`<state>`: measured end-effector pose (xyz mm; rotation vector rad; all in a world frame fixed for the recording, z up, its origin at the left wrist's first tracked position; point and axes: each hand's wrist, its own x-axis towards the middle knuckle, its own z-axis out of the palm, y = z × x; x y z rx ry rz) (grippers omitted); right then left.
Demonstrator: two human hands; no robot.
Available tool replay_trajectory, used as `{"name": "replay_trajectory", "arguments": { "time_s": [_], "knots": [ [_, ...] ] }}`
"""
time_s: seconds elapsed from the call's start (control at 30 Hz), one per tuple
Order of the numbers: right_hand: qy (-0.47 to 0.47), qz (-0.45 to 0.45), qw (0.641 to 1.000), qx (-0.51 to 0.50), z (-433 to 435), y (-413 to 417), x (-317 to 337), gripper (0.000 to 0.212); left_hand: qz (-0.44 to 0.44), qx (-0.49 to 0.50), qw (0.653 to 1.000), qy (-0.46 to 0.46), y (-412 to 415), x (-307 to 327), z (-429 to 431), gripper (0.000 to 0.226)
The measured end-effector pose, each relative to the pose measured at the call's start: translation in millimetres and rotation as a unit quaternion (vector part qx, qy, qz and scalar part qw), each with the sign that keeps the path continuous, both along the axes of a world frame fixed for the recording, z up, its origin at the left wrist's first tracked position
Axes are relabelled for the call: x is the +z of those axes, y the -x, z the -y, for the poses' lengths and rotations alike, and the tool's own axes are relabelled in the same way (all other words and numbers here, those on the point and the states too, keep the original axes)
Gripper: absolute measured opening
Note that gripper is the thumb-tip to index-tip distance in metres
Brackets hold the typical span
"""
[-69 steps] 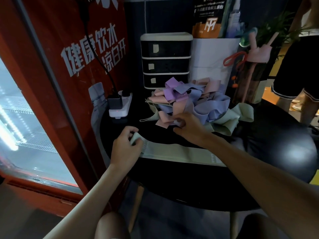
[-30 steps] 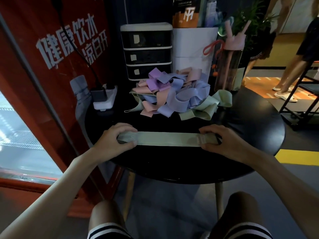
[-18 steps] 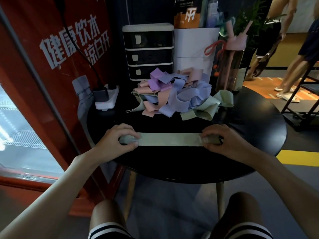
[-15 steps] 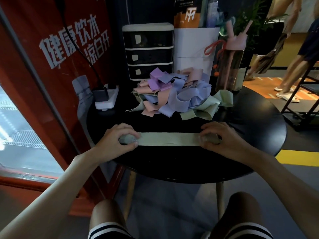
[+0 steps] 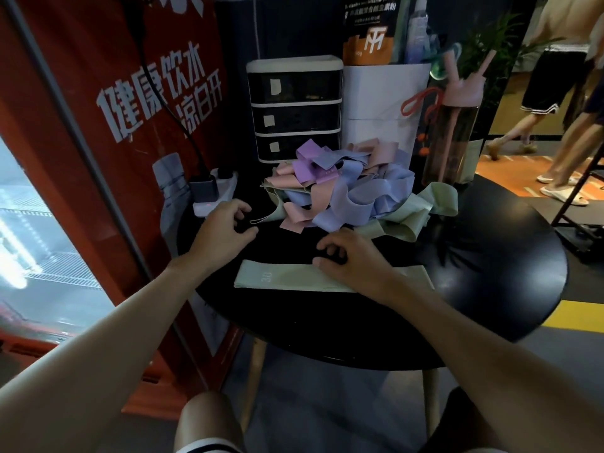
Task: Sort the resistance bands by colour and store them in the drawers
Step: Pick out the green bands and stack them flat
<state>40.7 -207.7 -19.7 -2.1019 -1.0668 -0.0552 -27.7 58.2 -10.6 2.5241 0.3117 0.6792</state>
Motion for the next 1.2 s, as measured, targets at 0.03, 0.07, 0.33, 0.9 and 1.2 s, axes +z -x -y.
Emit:
{"name": "replay_trajectory", "arguments": {
  "time_s": [0.03,0.07,0.33,0.9,1.2],
  "knots": [
    [0.011,0.002,1.0,-0.004,-2,-2,-7,0.02,-0.003,0.011,1.0,-0.007,-6,0,-4,0.042],
    [0.021,0.008,1.0,-0.006,-2,-3,-12,0.018,-0.004,0.014,1.0,-0.015,-11,0,-7,0.044],
    [0.025,0.026,0.999,-0.015,-3,-7,-19,0.009,-0.03,0.0,0.999,-0.029,-31,5,-16,0.005],
    [0.061,-0.026,0.997,-0.027,-4,-1,-6,0.017,0.048,-0.006,0.997,0.059,-15,9,1,0.01],
    [0.026,-0.071,0.997,0.021,-33,-5,42,0.025,0.14,-0.027,0.983,0.117,24,72,8,0.012]
  ]
}}
